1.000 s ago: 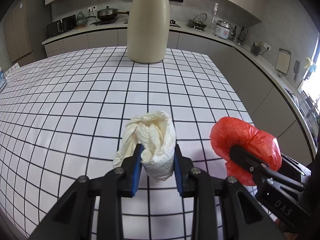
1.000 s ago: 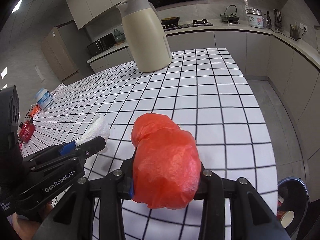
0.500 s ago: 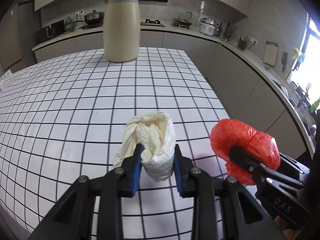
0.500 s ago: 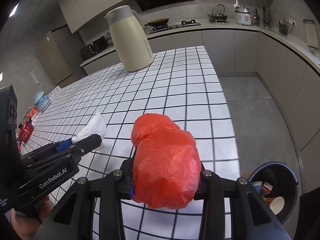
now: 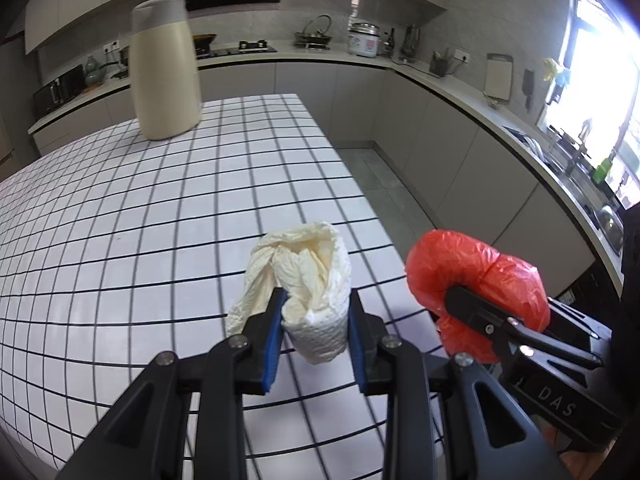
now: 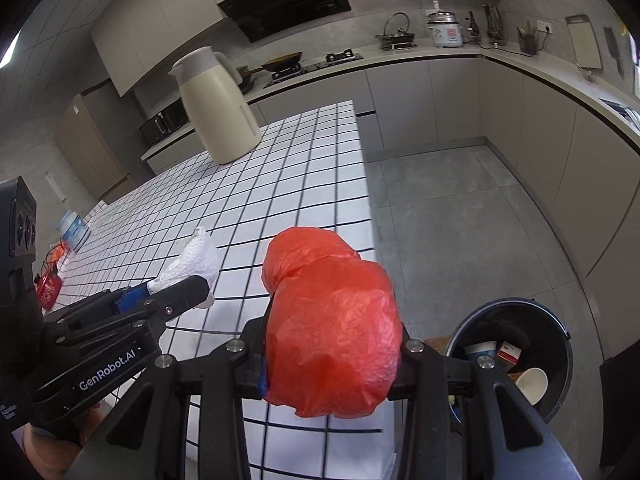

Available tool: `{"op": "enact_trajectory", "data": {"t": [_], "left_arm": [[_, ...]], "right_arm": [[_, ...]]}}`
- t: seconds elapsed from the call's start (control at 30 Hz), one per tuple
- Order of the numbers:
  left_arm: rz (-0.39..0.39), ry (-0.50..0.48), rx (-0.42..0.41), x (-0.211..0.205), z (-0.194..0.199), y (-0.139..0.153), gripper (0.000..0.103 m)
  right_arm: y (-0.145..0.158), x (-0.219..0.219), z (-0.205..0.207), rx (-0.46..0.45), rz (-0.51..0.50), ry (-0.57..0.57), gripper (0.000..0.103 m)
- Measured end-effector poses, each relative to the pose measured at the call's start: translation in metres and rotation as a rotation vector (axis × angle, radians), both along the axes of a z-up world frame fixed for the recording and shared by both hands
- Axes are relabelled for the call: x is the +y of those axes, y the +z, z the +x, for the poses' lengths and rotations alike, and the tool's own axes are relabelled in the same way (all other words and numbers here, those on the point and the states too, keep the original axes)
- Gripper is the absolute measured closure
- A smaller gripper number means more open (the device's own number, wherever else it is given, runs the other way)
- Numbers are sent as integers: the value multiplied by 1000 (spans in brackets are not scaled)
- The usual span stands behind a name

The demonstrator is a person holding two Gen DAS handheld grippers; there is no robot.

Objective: Collect trash
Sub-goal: 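Carry the white tissue and red plastic bag with both tools over the black bin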

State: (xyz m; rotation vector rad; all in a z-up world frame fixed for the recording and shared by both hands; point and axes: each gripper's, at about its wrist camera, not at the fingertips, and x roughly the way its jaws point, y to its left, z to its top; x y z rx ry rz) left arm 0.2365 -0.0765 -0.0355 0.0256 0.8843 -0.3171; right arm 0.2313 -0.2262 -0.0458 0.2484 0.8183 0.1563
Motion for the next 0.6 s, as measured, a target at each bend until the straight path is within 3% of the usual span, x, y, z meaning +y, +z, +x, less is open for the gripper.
{"op": "enact_trajectory", "data": {"t": [0.6], "left_arm": [[-17,-275,42,-117,-21,-8,72]], "right_arm": [[-11,-109,-53,35,-2,-258,62]]}}
